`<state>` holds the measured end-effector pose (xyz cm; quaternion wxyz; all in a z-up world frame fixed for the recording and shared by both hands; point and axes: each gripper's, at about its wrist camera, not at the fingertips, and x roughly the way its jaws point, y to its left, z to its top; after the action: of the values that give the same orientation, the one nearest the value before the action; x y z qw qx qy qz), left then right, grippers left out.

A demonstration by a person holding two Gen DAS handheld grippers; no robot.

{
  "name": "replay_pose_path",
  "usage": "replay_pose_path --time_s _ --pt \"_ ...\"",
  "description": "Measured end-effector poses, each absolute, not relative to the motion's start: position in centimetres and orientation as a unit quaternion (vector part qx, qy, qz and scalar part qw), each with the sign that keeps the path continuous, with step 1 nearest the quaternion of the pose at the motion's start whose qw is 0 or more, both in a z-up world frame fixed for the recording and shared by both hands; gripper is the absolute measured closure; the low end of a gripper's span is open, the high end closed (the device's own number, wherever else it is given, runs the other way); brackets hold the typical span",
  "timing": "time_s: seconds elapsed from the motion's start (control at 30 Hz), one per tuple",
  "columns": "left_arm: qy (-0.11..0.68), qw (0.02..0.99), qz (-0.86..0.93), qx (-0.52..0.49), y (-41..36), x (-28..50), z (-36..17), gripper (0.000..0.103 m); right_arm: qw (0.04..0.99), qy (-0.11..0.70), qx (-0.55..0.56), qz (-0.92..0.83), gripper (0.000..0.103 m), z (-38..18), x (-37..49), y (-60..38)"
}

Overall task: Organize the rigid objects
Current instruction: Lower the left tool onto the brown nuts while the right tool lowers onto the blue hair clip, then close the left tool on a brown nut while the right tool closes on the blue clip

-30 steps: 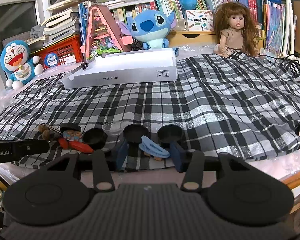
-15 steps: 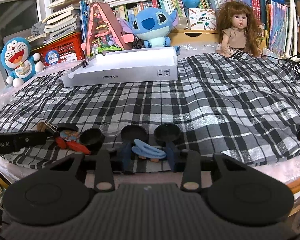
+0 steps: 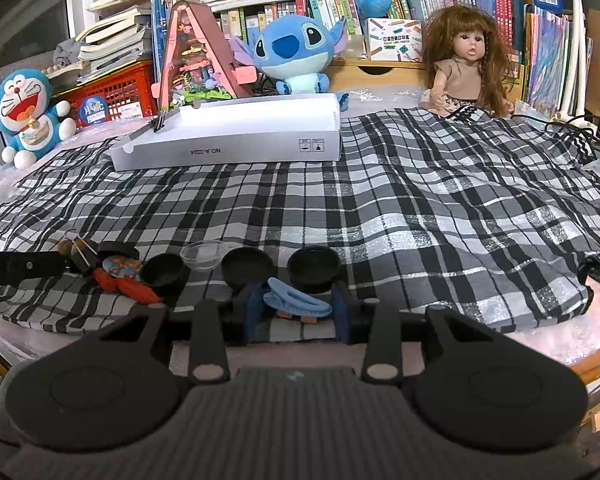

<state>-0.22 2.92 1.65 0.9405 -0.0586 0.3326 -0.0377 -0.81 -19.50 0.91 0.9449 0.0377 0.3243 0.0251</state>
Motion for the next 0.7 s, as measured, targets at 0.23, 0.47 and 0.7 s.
replay_pose_path --time_s 0.23,0.47,0.7 --pt "0.309 0.949 -0.013 -0.051 3.3 -0.1 2.2 0.073 0.946 0.321 0.037 0.024 0.045 1.2 -1.2 -19.7" --pt "0.311 0.949 -0.005 -0.056 3.4 1.0 1.6 0.070 0.953 0.295 0.064 -0.016 0.037 1.3 -2.8 -19.8" --pt "0.314 0.948 -0.003 -0.056 3.2 1.3 0.7 0.070 0.952 0.292 0.091 -0.001 0.041 1.5 -3.3 -19.2"
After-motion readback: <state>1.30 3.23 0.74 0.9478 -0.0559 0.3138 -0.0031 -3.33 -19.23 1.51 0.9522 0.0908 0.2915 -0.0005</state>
